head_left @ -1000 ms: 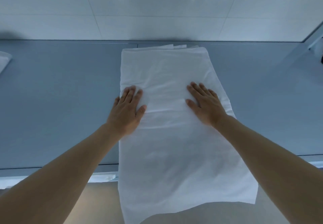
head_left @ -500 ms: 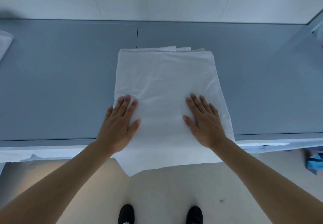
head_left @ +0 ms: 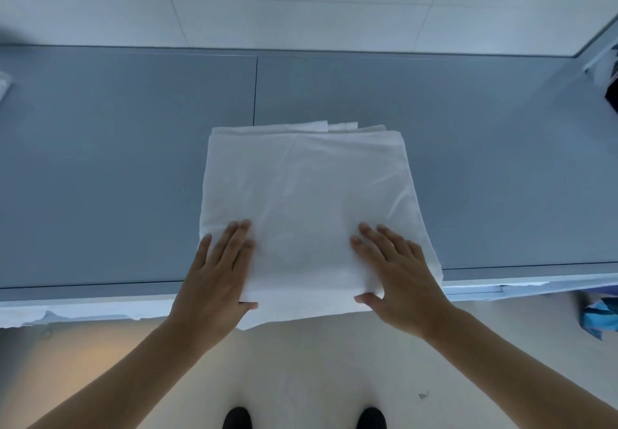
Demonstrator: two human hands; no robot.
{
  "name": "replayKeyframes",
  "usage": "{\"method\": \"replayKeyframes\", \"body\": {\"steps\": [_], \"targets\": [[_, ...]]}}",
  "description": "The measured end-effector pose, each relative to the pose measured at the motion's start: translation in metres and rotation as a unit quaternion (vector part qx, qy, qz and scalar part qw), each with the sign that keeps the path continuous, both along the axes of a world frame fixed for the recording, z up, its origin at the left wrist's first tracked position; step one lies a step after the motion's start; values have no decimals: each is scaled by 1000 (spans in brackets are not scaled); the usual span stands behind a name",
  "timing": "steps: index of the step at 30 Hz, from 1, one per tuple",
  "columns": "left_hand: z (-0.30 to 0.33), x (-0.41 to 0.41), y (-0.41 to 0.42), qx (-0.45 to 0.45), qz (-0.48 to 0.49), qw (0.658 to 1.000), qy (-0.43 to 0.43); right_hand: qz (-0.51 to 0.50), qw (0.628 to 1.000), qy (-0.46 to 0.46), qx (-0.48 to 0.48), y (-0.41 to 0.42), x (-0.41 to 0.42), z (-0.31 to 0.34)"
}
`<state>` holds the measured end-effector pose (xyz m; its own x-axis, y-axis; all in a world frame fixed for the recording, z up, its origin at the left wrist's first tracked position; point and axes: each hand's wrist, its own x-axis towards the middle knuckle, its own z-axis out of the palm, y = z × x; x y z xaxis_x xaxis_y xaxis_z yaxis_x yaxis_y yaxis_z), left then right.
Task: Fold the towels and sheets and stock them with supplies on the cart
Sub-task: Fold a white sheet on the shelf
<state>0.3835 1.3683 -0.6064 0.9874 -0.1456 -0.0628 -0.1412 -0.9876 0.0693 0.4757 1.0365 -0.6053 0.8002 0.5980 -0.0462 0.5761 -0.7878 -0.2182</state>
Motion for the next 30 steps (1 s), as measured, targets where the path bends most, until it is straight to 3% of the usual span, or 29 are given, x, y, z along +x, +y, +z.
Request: {"method": "replayKeyframes", "body": {"steps": [3,9,15,19,24,30], "targets": [[-3,10,-6,-1,-23,1000,20,52,998,10,-37,5,25,5],[-9,-5,-12,-18,-20,999,-35,92,995,-21,-32,8,18,-5],[0,-28,-22,-49,-23,995,-81,67,994,-88,1,6,-23,-4],[31,-25,-16,-65,-13,994,-89,40,995,-87,32,5,-29,15],[127,28,-4,-62,19,988,-141,-17,992,-128,-2,24,20,109],[249,117,7,-39,43,930,-363,-55,936,-340,78,56,108,240]]}}
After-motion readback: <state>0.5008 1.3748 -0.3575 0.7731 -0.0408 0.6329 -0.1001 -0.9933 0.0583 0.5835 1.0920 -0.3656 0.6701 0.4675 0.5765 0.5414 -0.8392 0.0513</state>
